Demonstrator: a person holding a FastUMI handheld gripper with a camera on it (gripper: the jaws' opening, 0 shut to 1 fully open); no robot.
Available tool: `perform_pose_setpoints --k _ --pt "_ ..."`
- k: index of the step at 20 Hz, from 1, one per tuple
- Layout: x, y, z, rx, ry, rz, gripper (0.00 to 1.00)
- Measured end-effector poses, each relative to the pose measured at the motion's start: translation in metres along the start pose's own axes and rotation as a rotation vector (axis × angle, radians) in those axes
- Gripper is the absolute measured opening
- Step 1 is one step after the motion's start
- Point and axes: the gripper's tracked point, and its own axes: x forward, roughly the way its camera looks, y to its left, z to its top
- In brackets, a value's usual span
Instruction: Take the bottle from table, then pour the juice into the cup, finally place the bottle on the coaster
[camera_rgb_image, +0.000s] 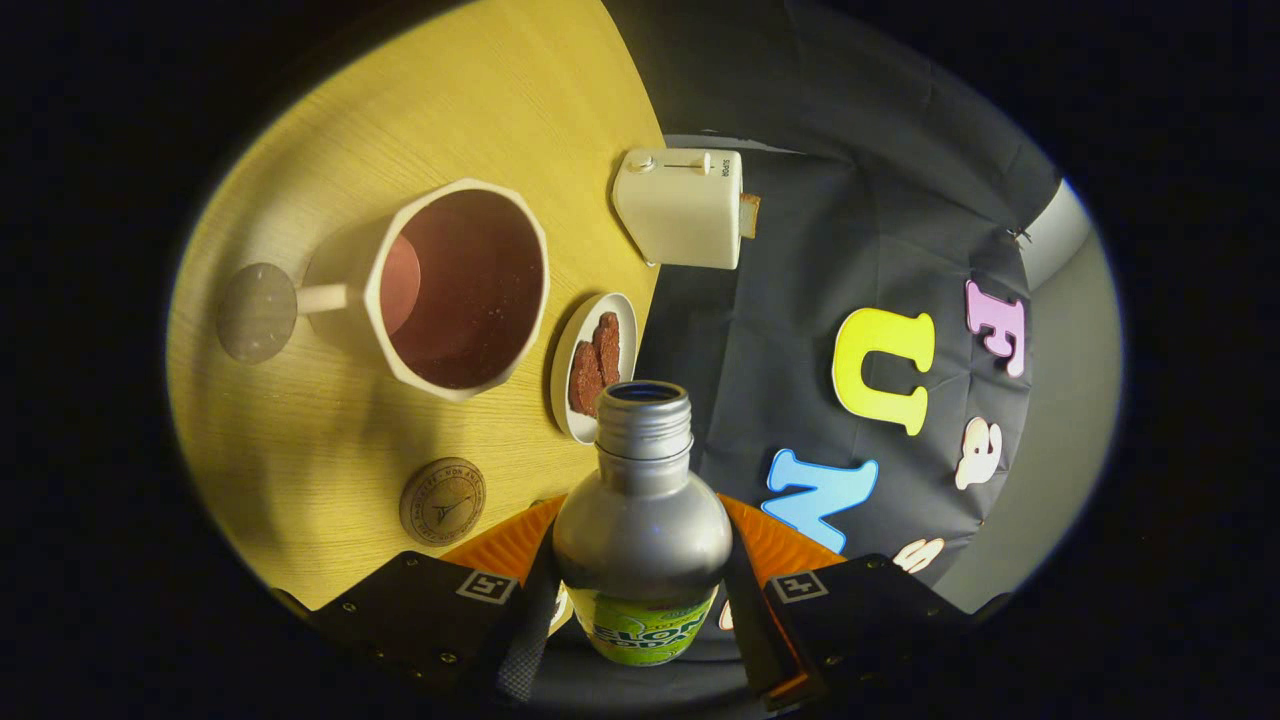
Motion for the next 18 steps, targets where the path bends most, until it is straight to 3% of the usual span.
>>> perform_pose_setpoints --k 18 --pt "0.001 -0.025 -0.003 -0.09 -0.017 -0.044 0.77"
